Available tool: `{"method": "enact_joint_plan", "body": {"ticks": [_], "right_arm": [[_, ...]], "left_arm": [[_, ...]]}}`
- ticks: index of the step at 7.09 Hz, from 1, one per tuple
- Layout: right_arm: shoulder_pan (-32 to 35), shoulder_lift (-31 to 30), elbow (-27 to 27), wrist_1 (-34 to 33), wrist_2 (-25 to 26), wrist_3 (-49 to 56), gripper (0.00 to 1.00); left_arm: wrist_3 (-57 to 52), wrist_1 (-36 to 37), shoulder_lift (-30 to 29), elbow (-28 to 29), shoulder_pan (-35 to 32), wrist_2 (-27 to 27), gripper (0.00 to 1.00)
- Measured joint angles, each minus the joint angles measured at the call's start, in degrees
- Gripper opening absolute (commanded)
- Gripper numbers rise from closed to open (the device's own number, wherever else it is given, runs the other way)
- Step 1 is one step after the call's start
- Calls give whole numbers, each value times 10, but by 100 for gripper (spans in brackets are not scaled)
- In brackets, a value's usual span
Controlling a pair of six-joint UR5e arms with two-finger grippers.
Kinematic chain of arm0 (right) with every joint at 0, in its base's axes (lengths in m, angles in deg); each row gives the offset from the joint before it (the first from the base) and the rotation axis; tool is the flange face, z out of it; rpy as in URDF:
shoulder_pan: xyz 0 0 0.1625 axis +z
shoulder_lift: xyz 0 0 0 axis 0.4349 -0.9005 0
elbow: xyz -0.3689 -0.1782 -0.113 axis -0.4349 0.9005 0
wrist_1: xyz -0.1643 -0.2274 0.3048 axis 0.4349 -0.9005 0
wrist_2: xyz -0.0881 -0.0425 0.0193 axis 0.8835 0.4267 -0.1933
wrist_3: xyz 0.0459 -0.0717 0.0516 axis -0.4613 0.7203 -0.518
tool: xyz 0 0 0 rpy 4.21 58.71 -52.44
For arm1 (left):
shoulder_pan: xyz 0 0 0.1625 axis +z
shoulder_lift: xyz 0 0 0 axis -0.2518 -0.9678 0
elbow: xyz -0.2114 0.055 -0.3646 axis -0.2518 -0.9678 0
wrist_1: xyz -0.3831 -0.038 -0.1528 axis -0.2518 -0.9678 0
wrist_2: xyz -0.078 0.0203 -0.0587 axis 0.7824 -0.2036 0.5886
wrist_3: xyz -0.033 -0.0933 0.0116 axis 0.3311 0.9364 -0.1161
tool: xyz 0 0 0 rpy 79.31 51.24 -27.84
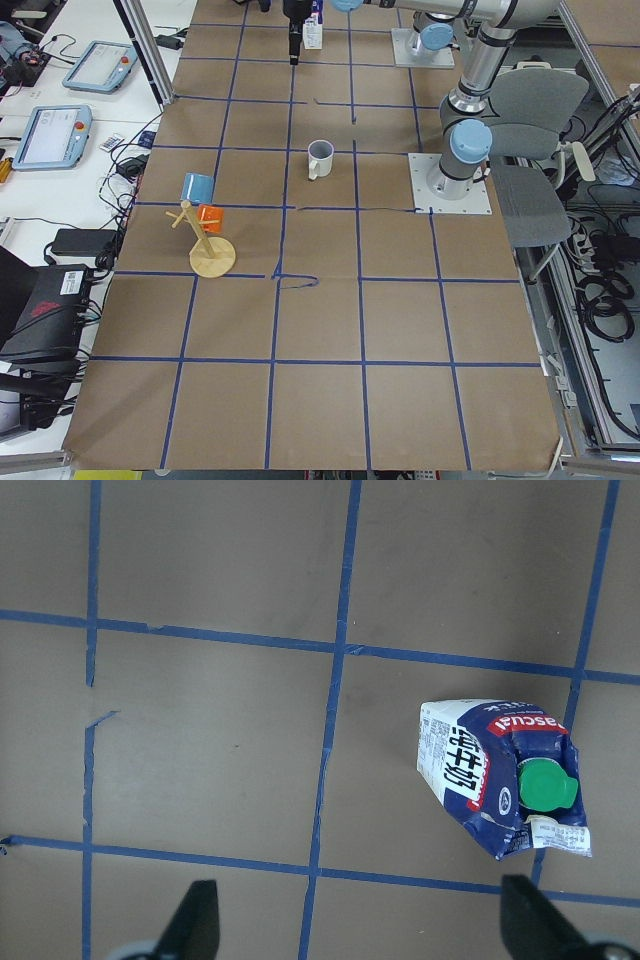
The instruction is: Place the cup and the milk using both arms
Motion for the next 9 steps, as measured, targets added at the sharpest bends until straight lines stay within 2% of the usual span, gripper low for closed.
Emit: {"method": "enact_joint_plan", "body": {"ticks": [9], "right_arm": [[-1, 1, 0, -2, 16, -10, 100]], "left_arm": [[-2, -1, 1, -1, 1, -3, 100]]}}
